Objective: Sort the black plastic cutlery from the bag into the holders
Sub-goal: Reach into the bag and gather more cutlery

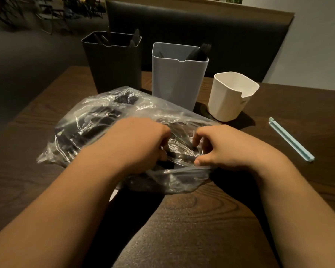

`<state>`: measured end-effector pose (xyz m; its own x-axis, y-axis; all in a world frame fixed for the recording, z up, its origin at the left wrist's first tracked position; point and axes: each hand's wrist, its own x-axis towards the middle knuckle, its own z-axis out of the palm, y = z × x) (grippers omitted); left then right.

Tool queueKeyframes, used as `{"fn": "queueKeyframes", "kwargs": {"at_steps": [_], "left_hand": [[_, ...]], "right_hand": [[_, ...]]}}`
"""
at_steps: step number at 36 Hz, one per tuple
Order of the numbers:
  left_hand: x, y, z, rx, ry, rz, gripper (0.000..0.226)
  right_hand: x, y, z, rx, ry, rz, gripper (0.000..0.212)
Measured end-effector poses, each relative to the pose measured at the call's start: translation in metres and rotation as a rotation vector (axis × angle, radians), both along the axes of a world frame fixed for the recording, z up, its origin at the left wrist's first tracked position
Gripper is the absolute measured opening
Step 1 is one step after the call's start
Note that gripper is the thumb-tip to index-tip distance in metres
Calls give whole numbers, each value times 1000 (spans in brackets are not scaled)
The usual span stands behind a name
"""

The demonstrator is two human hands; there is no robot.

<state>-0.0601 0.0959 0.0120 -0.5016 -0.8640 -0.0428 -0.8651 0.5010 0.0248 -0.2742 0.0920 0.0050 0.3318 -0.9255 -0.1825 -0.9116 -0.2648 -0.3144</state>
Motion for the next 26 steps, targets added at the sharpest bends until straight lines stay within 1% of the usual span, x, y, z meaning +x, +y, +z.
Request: {"fn": "queueKeyframes", "kwargs": {"at_steps": [2,8,13,18,20,21,22,24,26], "left_hand": [[-1,0,-2,21,-19,-11,22],[-2,0,-4,36,-10,-76,30],[-3,1,-3,59,39,-127,26],[-6,1,-4,83,38,-153,19],[-5,1,-5,84,61,-156,19],[-5,1,-4,86,77,-155,23],[-5,2,-3,90,86,-153,26],[-4,2,-1,110,80,-143,25],[-3,3,-1,133,64,-130,20]], "right_hand": [[2,0,-2,3,-3,13,34],[0,4,2,-22,0,18,37],[6,3,-1,-116,-129,-20,36],[16,1,-10,-61,-174,-29,30],[17,0,-12,-56,-170,-75,24],[17,-1,-13,-56,-158,-90,21],[17,-1,-13,-59,-138,-95,17],[18,-1,-13,-70,-83,-79,11],[18,-1,-14,-84,-17,-61,18]]}}
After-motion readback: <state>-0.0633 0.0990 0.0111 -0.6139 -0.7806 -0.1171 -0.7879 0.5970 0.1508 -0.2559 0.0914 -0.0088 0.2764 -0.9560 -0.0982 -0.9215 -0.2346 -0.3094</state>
